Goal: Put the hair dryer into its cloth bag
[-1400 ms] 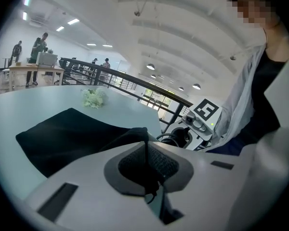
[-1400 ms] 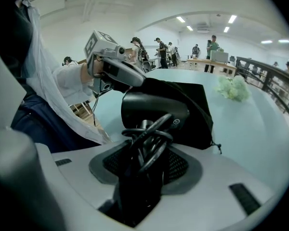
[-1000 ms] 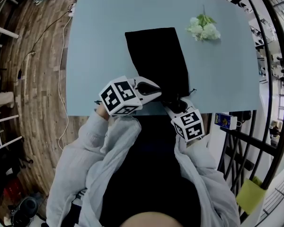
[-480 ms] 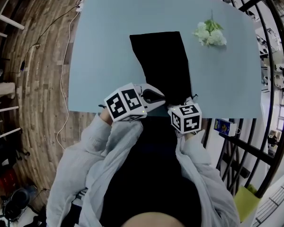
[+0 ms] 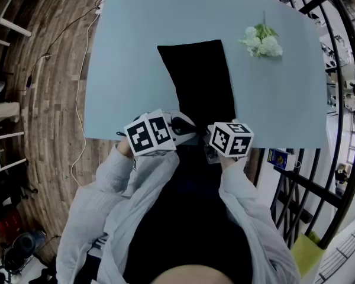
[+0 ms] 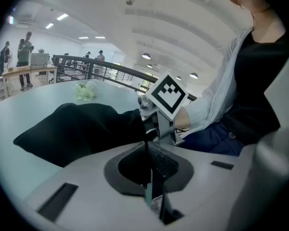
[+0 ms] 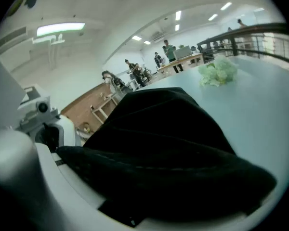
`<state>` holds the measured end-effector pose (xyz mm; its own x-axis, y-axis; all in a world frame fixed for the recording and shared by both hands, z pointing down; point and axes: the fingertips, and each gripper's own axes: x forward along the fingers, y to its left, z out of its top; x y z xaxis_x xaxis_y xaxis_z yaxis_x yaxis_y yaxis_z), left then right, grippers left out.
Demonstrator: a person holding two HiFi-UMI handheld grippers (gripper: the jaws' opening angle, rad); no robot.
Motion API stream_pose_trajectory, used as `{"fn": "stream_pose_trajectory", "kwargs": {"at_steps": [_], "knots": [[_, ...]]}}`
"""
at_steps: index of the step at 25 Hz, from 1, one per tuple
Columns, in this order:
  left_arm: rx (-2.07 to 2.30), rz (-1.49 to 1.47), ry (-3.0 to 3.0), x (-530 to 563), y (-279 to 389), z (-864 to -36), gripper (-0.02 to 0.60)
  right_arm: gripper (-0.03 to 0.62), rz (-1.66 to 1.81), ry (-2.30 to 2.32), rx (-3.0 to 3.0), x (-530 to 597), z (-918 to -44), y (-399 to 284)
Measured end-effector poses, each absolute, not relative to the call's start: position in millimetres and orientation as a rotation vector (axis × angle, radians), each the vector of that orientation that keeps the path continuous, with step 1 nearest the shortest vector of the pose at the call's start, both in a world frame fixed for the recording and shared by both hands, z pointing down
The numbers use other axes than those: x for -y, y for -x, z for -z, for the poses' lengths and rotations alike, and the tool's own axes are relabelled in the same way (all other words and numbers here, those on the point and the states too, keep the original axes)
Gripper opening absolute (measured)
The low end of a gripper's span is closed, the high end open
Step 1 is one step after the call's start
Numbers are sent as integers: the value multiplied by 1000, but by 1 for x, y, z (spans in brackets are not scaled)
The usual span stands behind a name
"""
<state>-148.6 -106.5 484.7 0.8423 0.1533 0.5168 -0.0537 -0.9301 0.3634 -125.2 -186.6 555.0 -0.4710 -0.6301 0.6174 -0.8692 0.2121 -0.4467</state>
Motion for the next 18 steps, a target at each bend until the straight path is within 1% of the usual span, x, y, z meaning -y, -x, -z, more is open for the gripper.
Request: {"fn": "stream_pose_trajectory", "kwargs": {"at_steps": [3, 10, 14, 18], "knots": [[-40, -824, -2637, 106, 156, -490, 31, 196, -1344, -1501, 2232, 193, -556, 125], [-4, -815, -2592, 102, 171, -490, 28, 196, -1634, -1808, 2248, 222, -539, 123], [40, -851, -2597, 104, 180, -494, 28, 196, -1641, -1933, 2167, 235, -550, 118], [71, -827, -2568, 110, 185, -501, 26, 196, -1520, -1977, 2116, 249, -562, 120]]}}
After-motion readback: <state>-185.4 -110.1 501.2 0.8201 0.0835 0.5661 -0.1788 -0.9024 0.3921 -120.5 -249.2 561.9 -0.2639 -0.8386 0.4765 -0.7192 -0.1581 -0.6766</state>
